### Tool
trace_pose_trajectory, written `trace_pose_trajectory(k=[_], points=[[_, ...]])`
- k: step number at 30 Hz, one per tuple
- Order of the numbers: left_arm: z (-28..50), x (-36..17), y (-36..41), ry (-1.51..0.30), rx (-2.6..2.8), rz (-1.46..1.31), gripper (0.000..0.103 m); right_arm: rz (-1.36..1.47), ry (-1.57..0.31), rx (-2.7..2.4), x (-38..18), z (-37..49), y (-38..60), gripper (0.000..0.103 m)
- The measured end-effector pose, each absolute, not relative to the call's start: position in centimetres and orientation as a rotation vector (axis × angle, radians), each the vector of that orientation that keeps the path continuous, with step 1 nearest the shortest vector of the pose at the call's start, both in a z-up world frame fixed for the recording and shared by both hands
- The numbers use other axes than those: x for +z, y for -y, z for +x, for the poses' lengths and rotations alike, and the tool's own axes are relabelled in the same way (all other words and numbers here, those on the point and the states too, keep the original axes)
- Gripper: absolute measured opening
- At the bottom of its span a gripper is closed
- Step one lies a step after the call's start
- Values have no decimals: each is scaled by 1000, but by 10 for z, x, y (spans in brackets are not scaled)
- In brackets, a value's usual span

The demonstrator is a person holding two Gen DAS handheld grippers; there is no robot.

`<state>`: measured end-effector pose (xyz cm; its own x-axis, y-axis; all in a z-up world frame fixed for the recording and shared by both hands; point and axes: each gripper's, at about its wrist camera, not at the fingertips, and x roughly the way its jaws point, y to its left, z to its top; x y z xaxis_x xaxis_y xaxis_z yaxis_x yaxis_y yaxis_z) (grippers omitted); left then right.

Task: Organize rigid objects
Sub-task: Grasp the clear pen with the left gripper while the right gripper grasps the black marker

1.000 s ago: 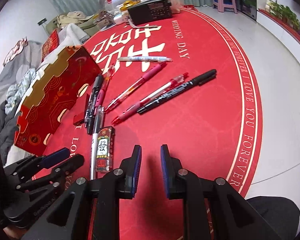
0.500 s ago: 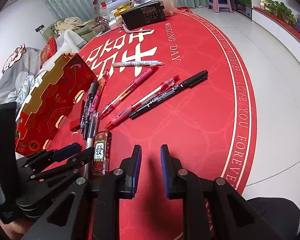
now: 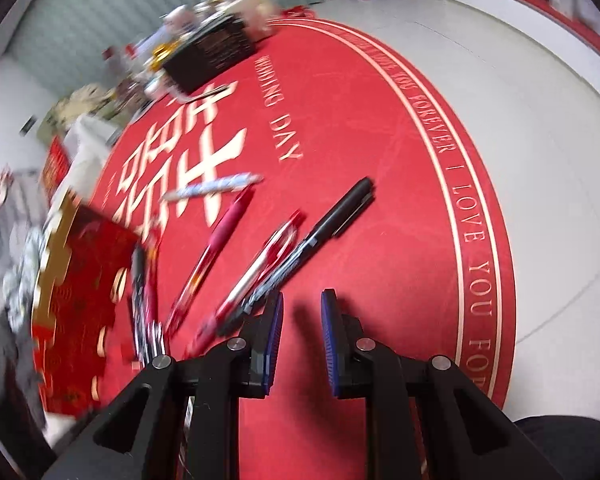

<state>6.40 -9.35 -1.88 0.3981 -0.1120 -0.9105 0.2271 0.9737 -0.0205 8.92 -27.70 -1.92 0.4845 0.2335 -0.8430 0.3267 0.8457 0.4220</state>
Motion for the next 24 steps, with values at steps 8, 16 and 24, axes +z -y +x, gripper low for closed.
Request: trace_pose_trajectory(k=[8,16,24], points=[[61,-19,91,-1127,-236,116,40,631,-1077,-105,-19,105,274,21],[58,-19,92,-1110,-238,130,40,310,-1151,-141,-12,128,249,21],[57,-19,93,-1104,-233,128,40,182,-1159,-125,-14,124,243,21]])
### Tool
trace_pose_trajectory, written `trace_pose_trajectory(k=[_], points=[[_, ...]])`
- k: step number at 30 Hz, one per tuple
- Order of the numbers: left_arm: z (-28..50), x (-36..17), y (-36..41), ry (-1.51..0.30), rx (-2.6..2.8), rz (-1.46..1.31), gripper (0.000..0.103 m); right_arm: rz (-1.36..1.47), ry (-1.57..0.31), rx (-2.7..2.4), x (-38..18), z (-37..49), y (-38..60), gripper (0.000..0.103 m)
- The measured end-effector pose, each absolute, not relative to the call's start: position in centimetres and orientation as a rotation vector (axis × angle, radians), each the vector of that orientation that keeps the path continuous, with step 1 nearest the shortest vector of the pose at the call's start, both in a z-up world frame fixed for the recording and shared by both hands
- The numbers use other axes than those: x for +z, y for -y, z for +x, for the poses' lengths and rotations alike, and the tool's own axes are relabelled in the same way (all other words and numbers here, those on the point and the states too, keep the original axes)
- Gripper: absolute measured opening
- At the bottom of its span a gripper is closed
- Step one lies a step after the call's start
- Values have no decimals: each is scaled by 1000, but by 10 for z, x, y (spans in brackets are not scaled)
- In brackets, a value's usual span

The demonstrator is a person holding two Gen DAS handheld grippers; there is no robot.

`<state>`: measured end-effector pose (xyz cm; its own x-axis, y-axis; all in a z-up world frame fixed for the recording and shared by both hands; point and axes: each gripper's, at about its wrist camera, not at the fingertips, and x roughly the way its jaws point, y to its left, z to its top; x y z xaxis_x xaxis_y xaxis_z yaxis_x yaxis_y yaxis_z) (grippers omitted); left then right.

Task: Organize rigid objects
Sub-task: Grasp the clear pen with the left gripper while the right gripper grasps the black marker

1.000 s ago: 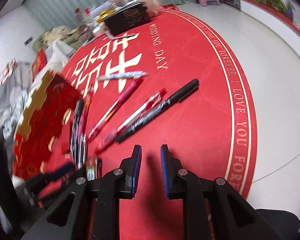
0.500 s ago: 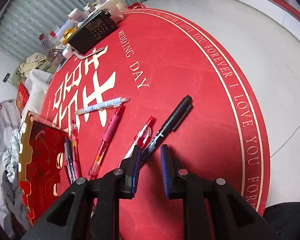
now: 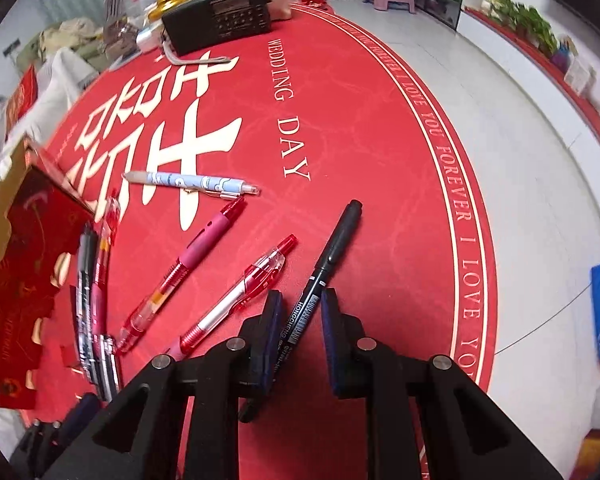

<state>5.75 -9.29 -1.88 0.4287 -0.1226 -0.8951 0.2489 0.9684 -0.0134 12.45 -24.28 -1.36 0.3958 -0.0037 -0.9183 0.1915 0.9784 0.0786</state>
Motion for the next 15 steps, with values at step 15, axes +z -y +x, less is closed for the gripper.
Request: trace_pose_trajectory(k=[15], points=[[61,-20,92,-1084,-249,140,46,34,-1037,65,-15,108,216,21]])
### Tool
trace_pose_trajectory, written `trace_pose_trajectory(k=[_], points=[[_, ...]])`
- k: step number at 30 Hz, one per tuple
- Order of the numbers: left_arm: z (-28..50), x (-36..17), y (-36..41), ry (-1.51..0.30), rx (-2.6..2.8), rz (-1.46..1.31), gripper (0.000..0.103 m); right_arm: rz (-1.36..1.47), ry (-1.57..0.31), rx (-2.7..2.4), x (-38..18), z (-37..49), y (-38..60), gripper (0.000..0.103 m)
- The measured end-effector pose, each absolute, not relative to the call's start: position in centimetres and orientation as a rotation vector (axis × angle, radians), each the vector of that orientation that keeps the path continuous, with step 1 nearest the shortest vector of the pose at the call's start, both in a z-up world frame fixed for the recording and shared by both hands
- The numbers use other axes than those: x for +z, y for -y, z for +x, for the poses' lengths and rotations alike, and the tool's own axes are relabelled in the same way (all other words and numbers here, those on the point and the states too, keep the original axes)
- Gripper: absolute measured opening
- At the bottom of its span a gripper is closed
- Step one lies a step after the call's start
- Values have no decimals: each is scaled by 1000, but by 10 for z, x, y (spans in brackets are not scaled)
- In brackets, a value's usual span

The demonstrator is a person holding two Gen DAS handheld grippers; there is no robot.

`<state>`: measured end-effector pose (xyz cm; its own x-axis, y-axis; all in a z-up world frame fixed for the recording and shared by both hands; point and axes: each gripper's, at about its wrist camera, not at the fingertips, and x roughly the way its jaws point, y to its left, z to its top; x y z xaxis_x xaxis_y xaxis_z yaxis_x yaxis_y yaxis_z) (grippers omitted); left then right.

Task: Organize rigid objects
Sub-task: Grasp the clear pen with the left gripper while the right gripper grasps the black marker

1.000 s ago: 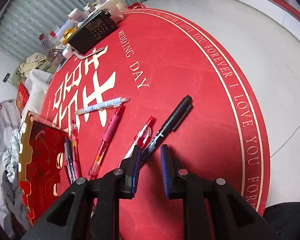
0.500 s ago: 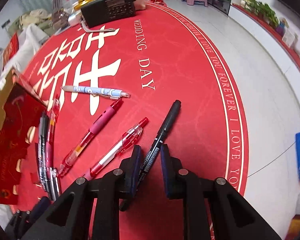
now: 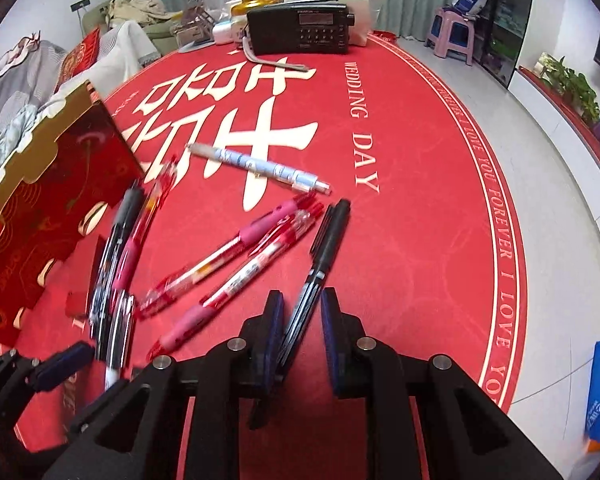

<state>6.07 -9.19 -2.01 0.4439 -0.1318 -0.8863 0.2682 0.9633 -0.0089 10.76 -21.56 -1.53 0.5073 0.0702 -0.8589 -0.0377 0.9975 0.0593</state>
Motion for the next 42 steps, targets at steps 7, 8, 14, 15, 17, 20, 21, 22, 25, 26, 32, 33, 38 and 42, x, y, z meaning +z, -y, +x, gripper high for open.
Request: trace_pose_trajectory(k=[7,8,14,15,17,20,21,22,25,26,32,33,38,42], points=[[57,-21,91,-1059,-248,138,47,-25,-1012,82,-16,111,210,21],[56,-21,91,-1047,-249,132,47,-30,-1019,78,-16,112,209,21],[56,-21,90,-1057,-250,129,42,-49,-1047,67,-15,115,204,17],[57,-21,91,-1065,-247,124,35,-52,-1055,68,-15,116,202,15],[55,-19,91,-1077,-241,121,17,-54,-1061,76,-15,115,199,10],[48,-19,88,-1083,-245,124,14,-37,-1033,97,-16,102,202,10],[46,-19,87,-1087,-243,124,14,-33,-1028,97,-17,98,202,10],[44,-19,86,-1091,-239,122,14,-29,-1023,98,-17,95,202,10],[39,-19,85,-1097,-226,128,14,-16,-1025,99,-16,89,204,10],[39,-18,85,-1102,-223,130,14,-12,-1033,100,-16,89,204,10],[58,-17,96,-1200,-275,205,10,-19,-1071,129,-15,92,205,10],[59,-16,97,-1212,-285,222,10,-24,-1072,130,-14,92,204,10],[72,-17,98,-1297,-373,270,11,-34,-1085,142,-15,95,203,10],[69,-17,105,-1276,-366,326,12,-26,-1072,150,-16,93,205,10]])
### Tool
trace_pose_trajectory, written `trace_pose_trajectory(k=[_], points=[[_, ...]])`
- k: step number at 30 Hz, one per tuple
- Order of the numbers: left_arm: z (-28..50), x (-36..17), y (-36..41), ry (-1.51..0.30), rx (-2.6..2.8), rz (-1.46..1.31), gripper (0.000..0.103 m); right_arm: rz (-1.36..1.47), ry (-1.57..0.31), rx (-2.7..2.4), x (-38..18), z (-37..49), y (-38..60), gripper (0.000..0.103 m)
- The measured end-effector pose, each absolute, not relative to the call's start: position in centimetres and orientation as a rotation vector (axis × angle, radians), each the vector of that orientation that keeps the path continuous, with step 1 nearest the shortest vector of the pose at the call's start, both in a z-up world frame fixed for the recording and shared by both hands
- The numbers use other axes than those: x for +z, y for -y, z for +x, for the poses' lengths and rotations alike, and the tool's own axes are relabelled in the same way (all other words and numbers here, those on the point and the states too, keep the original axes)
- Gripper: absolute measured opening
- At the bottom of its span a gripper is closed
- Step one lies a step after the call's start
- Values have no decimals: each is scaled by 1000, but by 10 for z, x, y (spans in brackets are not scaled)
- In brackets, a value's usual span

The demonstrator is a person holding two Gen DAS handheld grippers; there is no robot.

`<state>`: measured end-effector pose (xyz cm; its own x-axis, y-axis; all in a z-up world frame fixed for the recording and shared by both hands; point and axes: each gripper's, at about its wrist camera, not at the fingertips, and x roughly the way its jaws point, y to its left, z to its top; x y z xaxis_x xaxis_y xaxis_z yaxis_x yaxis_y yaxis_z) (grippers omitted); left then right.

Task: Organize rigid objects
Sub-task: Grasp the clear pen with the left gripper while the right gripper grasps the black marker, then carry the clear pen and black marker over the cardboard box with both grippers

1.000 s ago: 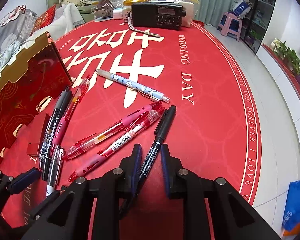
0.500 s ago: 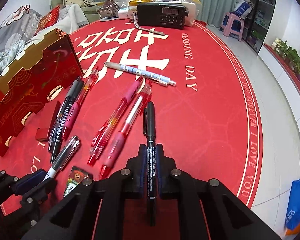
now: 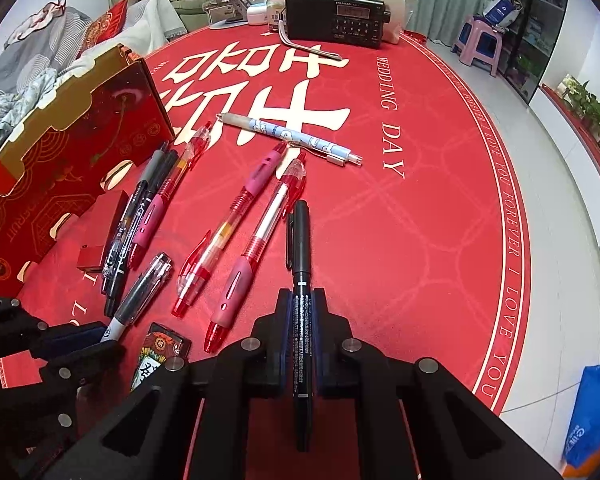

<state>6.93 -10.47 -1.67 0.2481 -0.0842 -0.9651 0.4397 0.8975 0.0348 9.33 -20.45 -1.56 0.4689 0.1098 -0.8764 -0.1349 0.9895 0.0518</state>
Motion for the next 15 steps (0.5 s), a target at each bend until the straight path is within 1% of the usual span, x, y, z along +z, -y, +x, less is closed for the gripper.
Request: trace_pose_trajectory(k=[4,7,12,15], points=[[70,-18,107,-1289,-332,313,10,-27,-1065,161,-16,93,205,10],[63,-18,118,-1248,-311,388,9,-24,-1071,161,-16,94,205,10],[53,-13,108,-1201,-340,276,9,25,-1040,188,-12,79,210,10],[45,-10,104,-1178,-337,268,9,72,-1018,202,-6,68,214,10]])
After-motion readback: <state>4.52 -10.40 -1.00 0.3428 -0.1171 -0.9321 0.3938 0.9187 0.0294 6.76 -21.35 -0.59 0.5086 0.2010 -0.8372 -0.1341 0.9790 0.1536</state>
